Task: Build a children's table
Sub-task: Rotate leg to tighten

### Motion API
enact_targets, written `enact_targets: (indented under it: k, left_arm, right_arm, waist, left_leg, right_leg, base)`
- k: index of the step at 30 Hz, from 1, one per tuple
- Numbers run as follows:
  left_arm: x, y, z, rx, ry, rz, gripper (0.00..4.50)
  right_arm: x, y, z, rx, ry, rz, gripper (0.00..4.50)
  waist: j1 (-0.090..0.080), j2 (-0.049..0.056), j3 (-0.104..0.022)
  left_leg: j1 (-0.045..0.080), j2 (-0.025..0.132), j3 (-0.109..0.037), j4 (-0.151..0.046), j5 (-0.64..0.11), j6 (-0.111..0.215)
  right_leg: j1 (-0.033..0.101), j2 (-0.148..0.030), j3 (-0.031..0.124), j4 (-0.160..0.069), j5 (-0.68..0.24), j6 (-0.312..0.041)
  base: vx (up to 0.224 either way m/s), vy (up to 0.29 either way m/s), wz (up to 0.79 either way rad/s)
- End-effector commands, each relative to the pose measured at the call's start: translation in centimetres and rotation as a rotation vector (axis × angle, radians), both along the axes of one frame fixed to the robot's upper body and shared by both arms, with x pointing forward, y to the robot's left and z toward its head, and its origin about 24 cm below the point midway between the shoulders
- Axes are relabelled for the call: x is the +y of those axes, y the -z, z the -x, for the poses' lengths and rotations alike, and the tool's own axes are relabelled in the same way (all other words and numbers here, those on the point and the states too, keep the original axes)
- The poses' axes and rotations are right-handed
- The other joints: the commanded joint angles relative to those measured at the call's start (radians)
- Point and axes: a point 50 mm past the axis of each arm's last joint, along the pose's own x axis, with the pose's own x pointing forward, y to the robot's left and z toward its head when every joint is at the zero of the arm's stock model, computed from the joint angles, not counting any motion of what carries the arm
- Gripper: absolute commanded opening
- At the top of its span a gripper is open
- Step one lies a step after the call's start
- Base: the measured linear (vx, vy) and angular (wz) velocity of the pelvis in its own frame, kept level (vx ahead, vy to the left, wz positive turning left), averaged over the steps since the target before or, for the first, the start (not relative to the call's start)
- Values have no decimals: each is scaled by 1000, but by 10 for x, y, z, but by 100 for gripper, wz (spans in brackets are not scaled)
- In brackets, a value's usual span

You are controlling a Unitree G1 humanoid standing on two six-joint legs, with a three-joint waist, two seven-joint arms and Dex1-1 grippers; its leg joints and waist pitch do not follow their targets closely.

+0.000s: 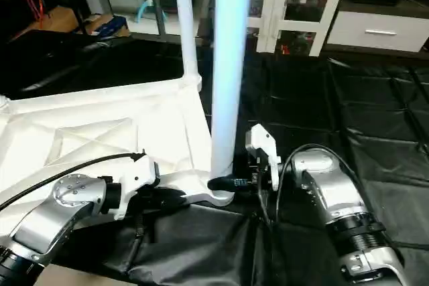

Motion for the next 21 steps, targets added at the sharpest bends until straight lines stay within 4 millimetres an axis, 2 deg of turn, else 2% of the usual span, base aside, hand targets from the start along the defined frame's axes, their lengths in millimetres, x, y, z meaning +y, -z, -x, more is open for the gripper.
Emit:
enact_targets:
  k: [1,5,7,9,10,11,12,13,14,15,17,19,21]
  left_arm:
    - [-8,-3,-7,-47,3,-13,0]
    - [-8,1,-21,-79,-70,-59,0]
    - [-10,-1,-39,-128,-175,-78,0]
    - [-11,-2,-43,-138,-197,-84,0]
    - [-12,-4,-50,-159,-235,-95,0]
    - [-15,-8,-64,-196,-330,-104,0]
    - [-16,-11,-70,-215,-379,-105,0]
    - [-18,-13,-77,-231,-426,-107,0]
    - [-20,-16,-85,-248,-491,-99,0]
    - [-21,-18,-91,-265,-541,-89,0]
    - [-25,-21,-100,-274,-606,-71,0]
    - [-27,-21,-105,-279,-637,-59,0]
    - [-29,-22,-107,-281,-645,-55,0]
  right_arm:
    - [6,4,-5,-21,91,-5,205]
    - [14,13,-8,-27,159,27,202]
    - [24,19,-17,-51,302,40,200]
    - [27,19,-20,-57,344,38,199]
    - [30,20,-26,-56,429,36,197]
    - [34,23,-35,-77,580,59,197]
    - [37,24,-39,-80,650,67,196]
    - [39,26,-43,-82,712,75,195]
    - [44,26,-47,-87,795,64,195]
    - [51,25,-49,-77,831,35,195]
    - [65,22,-52,-93,892,-12,195]
    - [78,19,-54,-100,895,-59,194]
    - [87,16,-55,-89,874,-99,193]
  waist:
    - [-3,-13,-64]
    - [-6,-13,-63]
    - [-7,-13,-61]
    - [-8,-14,-63]
    - [-7,-12,-64]
    - [-10,-11,-64]
    - [-13,-11,-67]
    - [-15,-12,-69]
    - [-17,-10,-68]
    - [-18,-9,-68]
    - [-16,-8,-74]
    - [-13,-8,-81]
    - [-11,-8,-82]
  left_leg:
    - [7,28,-13,-72,-161,77]
    - [14,26,-12,-73,-186,50]
    - [16,25,-13,-76,-209,28]
    - [14,23,-16,-78,-207,15]
    - [16,24,-15,-77,-208,15]
    - [13,24,-18,-80,-193,4]
    - [14,19,-15,-76,-185,2]
    - [17,18,-16,-76,-190,-6]
    - [12,17,-16,-76,-185,-5]
    - [13,16,-16,-76,-185,-7]
    - [14,17,-15,-73,-167,1]
    - [6,16,-16,-68,-101,34]
    - [6,15,-14,-64,-76,67]
  right_leg:
    - [49,-32,25,-68,-177,-246]
    - [44,-31,27,-75,-230,-225]
    - [41,-31,27,-80,-269,-210]
    - [47,-32,26,-78,-269,-199]
    - [42,-32,28,-78,-263,-198]
    - [45,-33,27,-76,-251,-197]
    - [42,-29,26,-75,-239,-199]
    - [44,-30,26,-75,-236,-200]
    - [43,-32,27,-75,-234,-200]
    - [42,-31,26,-77,-235,-197]
    - [44,-33,27,-74,-176,-210]
    - [56,-33,24,-59,-54,-234]
    - [55,-32,22,-56,1,-254]
  base:
    - [0,0,0]
    - [0,0,0]
    - [0,0,0]
    - [0,0,0]
    - [0,0,0]
    - [0,0,0]
    - [0,0,0]
    - [0,0,0]
    - [0,0,0]
    - [0,0,0]
    - [0,0,0]
    - [0,0,0]
    - [0,0,0]
